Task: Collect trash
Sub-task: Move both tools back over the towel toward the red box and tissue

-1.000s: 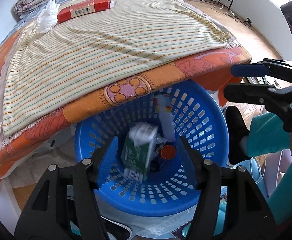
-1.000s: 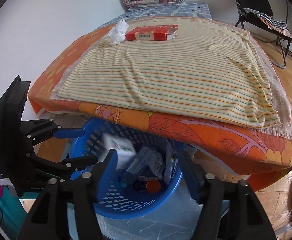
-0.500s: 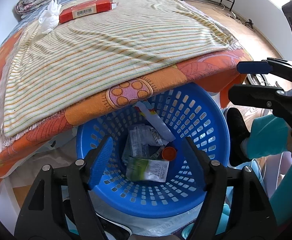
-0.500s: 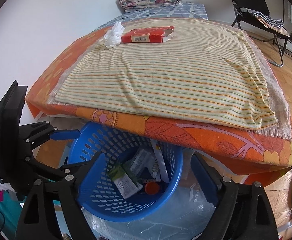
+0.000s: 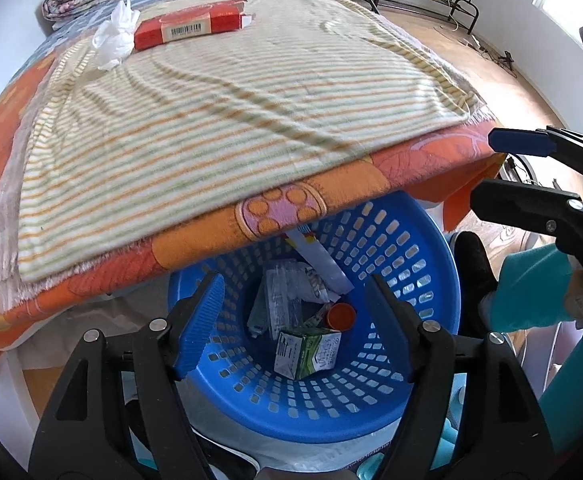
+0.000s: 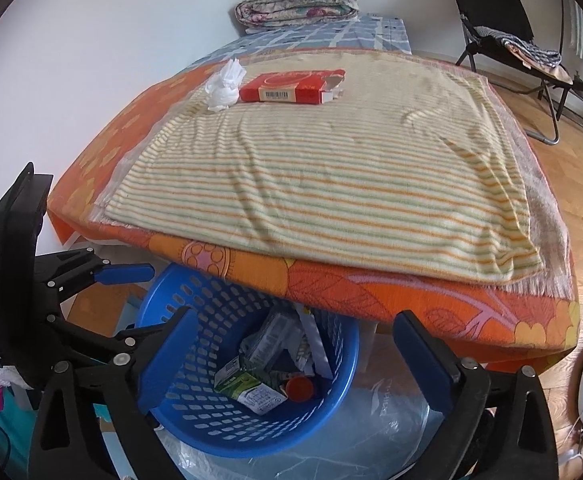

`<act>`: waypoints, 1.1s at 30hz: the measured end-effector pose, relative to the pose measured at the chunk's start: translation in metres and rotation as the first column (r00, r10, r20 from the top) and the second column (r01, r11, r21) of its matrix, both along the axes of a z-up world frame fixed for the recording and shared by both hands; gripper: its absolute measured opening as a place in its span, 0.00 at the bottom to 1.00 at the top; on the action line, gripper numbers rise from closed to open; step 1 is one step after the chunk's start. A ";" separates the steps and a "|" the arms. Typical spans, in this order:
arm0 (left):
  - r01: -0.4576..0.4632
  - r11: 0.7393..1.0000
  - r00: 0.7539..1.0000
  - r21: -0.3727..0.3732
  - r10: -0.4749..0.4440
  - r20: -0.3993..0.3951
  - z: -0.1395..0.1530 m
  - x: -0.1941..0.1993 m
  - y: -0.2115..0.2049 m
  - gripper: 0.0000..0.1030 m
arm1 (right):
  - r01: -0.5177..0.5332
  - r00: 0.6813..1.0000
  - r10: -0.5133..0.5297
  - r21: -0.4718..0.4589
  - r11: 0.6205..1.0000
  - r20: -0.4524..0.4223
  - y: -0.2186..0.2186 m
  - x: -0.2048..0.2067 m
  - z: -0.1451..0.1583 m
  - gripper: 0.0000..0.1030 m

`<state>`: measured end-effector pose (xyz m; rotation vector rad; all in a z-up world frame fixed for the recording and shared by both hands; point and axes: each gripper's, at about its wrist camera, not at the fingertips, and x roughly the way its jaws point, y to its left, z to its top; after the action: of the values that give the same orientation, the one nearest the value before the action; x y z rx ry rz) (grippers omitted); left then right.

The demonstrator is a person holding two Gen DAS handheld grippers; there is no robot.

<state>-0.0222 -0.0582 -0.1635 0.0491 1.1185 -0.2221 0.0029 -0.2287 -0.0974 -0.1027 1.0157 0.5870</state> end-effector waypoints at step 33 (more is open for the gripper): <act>-0.119 0.993 0.983 0.014 0.116 0.141 0.055 0.052 0.033 0.73 | 0.080 0.992 -0.083 0.037 0.996 0.094 0.011 0.056 0.049 1.00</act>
<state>0.0298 -0.0250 -0.1089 0.0184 0.9805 -0.0992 0.0593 -0.2181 -0.0488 -0.0588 0.9124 0.5192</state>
